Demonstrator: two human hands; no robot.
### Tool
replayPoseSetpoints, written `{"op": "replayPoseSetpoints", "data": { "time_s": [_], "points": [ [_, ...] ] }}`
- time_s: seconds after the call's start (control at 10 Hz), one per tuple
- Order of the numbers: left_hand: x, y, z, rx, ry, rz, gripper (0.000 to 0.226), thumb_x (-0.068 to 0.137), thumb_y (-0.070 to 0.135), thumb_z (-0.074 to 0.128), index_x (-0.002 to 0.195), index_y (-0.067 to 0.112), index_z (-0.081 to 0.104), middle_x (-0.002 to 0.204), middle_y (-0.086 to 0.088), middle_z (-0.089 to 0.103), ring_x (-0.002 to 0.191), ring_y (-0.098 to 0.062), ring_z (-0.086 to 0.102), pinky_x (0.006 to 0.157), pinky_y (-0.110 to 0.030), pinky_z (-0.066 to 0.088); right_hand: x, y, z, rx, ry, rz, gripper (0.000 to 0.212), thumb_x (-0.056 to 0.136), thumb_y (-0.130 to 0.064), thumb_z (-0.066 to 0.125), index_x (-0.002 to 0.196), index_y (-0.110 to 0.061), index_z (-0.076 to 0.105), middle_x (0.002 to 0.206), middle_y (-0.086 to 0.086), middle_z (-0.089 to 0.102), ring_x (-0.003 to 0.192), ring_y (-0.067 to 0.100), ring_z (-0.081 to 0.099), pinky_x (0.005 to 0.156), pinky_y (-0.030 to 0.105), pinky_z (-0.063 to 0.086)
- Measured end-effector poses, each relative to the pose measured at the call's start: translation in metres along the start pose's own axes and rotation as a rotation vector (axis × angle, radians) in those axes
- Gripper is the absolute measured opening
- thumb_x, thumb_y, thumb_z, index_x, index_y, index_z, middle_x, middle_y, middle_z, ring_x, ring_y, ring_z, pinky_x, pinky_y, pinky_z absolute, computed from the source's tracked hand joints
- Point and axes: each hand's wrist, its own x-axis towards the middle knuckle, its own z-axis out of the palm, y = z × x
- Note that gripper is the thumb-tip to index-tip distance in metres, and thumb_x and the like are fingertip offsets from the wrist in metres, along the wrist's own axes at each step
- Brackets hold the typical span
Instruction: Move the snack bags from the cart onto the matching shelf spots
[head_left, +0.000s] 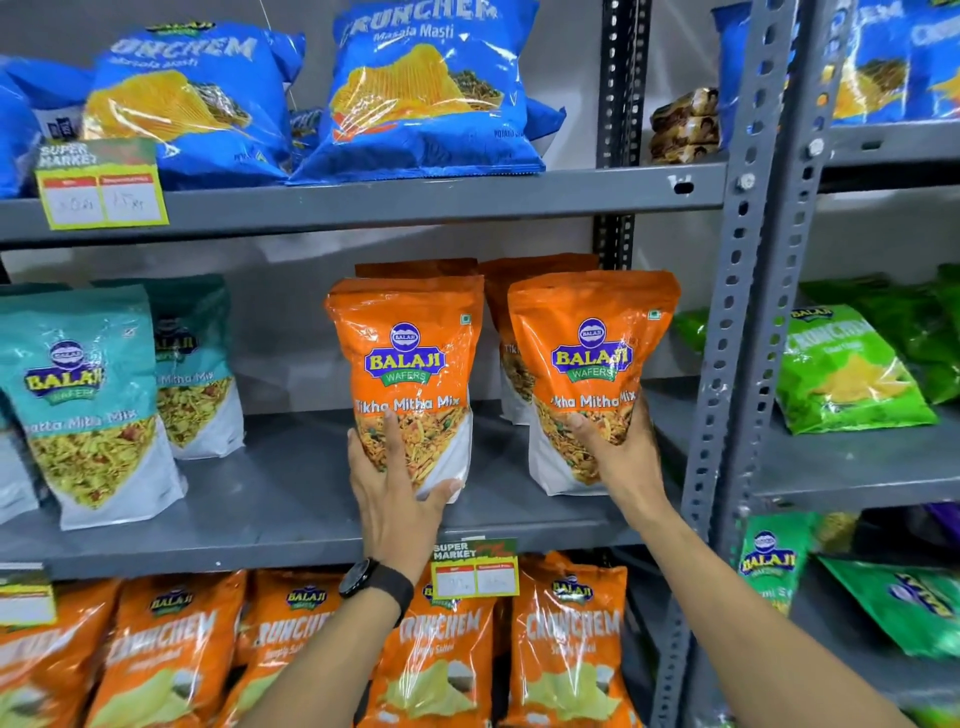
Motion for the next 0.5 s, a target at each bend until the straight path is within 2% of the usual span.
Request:
{"op": "replayPoseSetpoints", "data": {
  "time_s": [0.2,0.3,0.4,0.5],
  "points": [
    [-0.001,-0.001,0.0,0.004,-0.008,-0.001,0.119,0.081,0.049,0.078,0.16,0.045,-0.012,0.17,-0.012,-0.004,0.158,-0.039,0.011,0.119,-0.053,0.035,-0.005,-0.006,-0.002,0.008,-0.013,0.032,0.089,0.078,-0.069,0.073,0.153,-0.038,0.037,0.147,-0.004,0.06,0.131,0.024,0.062,0.113,0.056,0.049],
    [0.002,-0.001,-0.003,-0.01,-0.043,-0.004,0.12,0.082,0.05,0.077,0.159,0.046,-0.015,0.171,-0.011,-0.007,0.159,-0.039,0.008,0.121,-0.051,0.032,-0.007,-0.008,-0.001,0.01,0.013,0.024,0.092,0.075,-0.073,0.074,0.152,-0.042,0.035,0.148,-0.005,0.06,0.132,0.023,0.062,0.113,0.058,0.049],
    [-0.004,0.003,-0.015,-0.022,-0.078,-0.022,0.118,0.084,0.056,0.071,0.157,0.047,-0.021,0.171,-0.008,-0.015,0.16,-0.038,0.005,0.122,-0.053,0.03,-0.012,-0.009,0.002,-0.033,0.033,0.058,0.108,0.073,-0.083,0.069,0.16,-0.047,0.016,0.157,-0.003,0.051,0.141,0.027,0.054,0.116,0.063,0.043],
    [-0.004,-0.009,-0.041,-0.055,-0.01,0.0,0.114,0.086,0.061,0.066,0.158,0.043,-0.02,0.172,-0.005,-0.015,0.16,-0.035,0.007,0.122,-0.053,0.033,-0.029,-0.014,0.013,-0.154,0.139,-0.006,0.115,0.078,-0.085,0.059,0.164,-0.04,-0.002,0.167,0.006,0.034,0.154,0.033,0.034,0.122,0.065,0.032]
  ]
}}
